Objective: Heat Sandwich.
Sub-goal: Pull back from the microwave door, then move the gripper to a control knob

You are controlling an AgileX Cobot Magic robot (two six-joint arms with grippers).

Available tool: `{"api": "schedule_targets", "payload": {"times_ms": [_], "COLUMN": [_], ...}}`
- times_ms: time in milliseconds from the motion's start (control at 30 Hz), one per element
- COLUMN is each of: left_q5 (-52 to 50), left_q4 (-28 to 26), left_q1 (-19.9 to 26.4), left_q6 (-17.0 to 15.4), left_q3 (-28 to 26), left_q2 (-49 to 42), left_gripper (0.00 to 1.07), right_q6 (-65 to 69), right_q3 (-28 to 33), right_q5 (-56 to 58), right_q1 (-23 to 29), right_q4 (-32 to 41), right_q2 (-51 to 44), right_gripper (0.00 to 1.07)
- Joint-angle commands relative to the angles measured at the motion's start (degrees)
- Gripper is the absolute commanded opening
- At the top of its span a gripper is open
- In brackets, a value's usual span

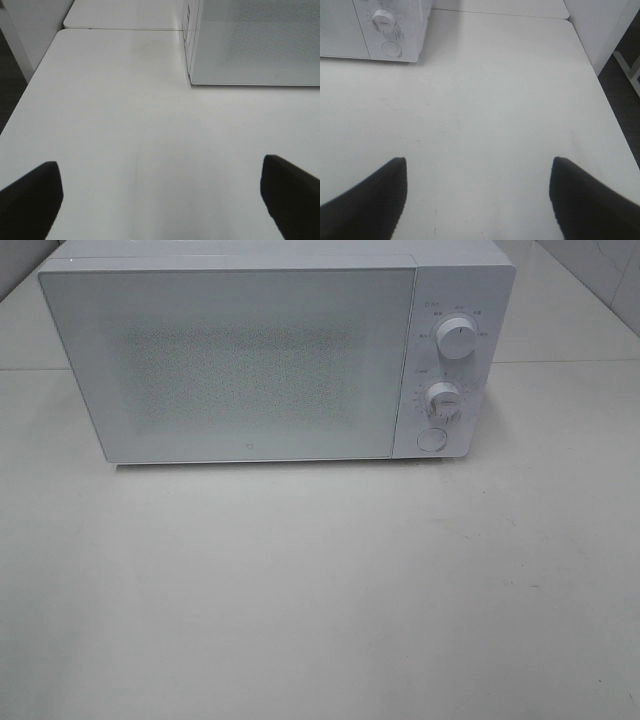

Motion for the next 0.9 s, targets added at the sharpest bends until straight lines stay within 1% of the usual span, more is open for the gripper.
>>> {"api": "schedule_targets", "payload": {"times_ms": [33, 900], "left_q5": [-0.11, -0.11], "left_q4": [-0.11, -0.11], "left_q1": [0.17, 0.17], "left_q6": [0.11, 0.11], "left_q3": [0.17, 0.17], "left_q2": [-1.6, -1.6], "left_gripper": [1.03, 1.03], "right_q6": [0.4, 0.4], "right_q3": [0.29, 0.29], "right_q5": [-0.63, -0.63], "right_q1": [-0.46, -0.46], "right_q4": [-0.06, -0.06], "right_q2": [-1.43, -1.43], "right_gripper": [0.76, 0.76]}}
